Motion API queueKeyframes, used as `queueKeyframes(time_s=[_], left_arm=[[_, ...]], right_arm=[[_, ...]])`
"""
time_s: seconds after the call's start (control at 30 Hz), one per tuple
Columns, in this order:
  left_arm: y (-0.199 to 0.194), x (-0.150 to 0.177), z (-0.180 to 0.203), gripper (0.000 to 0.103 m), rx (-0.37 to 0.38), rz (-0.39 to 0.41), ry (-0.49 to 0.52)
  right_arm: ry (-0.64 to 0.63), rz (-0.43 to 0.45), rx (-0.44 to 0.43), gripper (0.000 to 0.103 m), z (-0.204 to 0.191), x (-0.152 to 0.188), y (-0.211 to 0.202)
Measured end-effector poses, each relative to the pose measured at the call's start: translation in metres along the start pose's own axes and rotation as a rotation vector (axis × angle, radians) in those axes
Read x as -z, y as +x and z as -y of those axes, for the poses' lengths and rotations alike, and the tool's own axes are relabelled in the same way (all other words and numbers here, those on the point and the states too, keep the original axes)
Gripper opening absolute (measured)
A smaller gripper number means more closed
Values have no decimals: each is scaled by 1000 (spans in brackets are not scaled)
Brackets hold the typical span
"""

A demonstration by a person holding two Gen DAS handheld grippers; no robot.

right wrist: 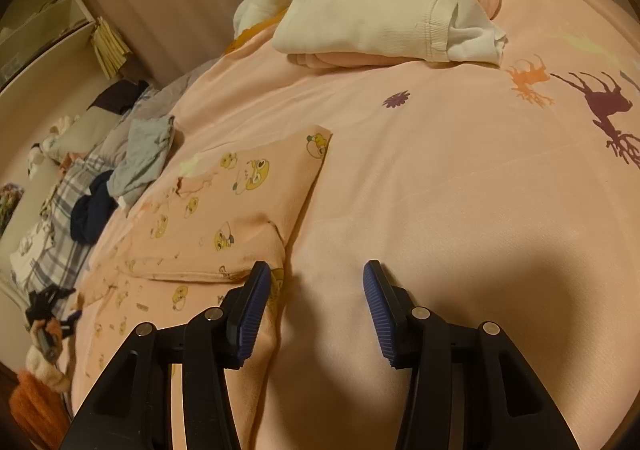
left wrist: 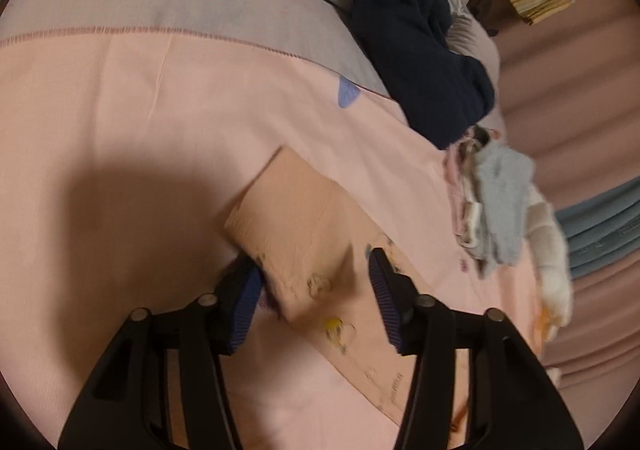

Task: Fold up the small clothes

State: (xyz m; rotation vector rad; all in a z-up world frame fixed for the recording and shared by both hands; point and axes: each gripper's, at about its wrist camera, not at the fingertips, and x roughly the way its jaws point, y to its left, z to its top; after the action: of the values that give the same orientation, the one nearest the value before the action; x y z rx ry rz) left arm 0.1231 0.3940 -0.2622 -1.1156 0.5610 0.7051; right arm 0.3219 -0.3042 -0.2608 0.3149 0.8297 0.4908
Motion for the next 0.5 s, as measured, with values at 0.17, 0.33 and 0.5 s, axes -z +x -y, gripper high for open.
queueKeyframes(time_s=[0.17,0.33,0.5], left_arm=[[7,10,29,12,-158,12,237],[-2,16,58,10,-68,0,260],[-20,51,127,5,-7,34,482]], right_arm=[[-14,-1,8,51,-2,1,1],[-16,0,9,51,-3,0,1],[-17,0,10,51,-3,1,1]])
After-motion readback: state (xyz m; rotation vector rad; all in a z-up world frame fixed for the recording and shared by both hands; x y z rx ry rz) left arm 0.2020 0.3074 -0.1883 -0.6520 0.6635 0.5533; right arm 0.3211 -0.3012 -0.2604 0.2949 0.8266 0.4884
